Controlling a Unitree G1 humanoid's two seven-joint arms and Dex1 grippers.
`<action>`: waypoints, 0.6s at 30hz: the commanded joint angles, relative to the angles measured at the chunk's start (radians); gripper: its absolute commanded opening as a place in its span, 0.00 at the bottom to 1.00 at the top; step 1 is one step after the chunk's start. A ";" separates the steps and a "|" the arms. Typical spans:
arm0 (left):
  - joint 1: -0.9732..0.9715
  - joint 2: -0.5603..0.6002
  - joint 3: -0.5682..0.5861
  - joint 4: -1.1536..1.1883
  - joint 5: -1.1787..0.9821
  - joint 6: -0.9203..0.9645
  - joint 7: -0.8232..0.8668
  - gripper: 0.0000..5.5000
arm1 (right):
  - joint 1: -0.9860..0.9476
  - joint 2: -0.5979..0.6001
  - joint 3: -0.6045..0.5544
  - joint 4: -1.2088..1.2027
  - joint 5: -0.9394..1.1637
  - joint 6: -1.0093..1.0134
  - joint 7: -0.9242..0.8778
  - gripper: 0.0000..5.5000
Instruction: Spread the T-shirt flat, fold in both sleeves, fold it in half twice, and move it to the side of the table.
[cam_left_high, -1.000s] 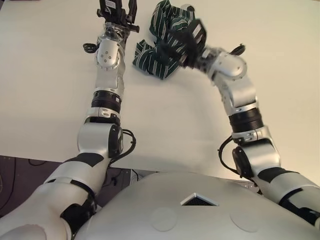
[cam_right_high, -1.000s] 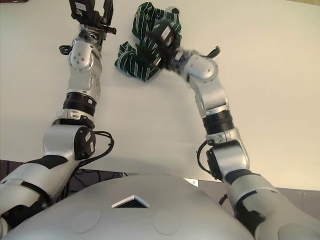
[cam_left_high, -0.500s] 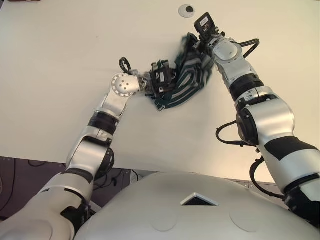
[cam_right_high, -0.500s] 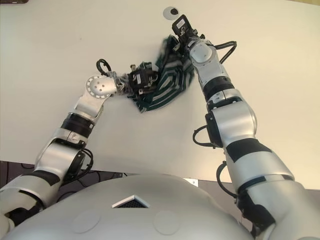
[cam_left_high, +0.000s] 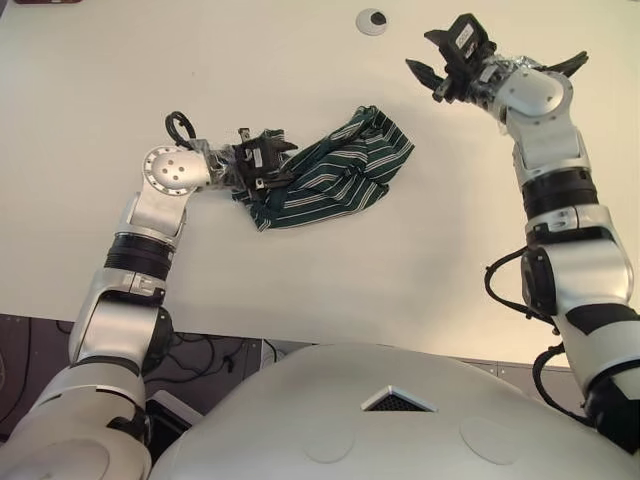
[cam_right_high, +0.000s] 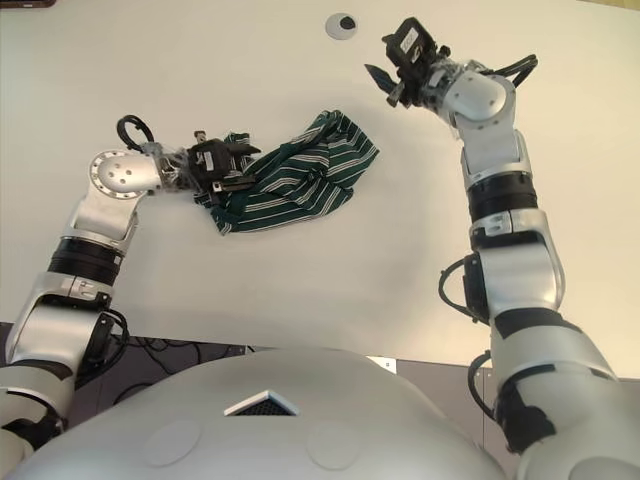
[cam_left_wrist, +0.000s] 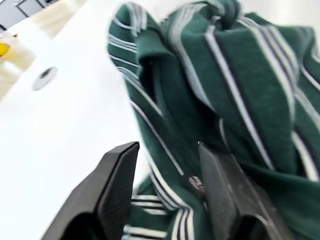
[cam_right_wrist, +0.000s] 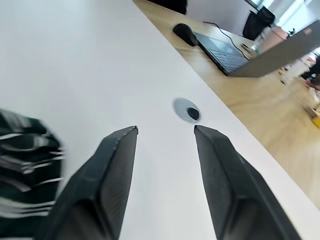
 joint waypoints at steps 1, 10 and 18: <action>-0.035 -0.016 0.041 -0.015 -0.030 0.008 0.016 0.39 | 0.068 0.004 0.048 -0.110 -0.002 -0.001 0.064 0.38; -0.047 -0.024 0.058 -0.081 -0.053 0.032 0.012 0.39 | 0.096 -0.009 0.194 -0.150 -0.154 -0.081 0.035 0.38; -0.035 -0.034 0.062 -0.118 -0.060 0.058 0.024 0.39 | 0.072 -0.013 0.251 -0.126 -0.252 -0.177 -0.007 0.38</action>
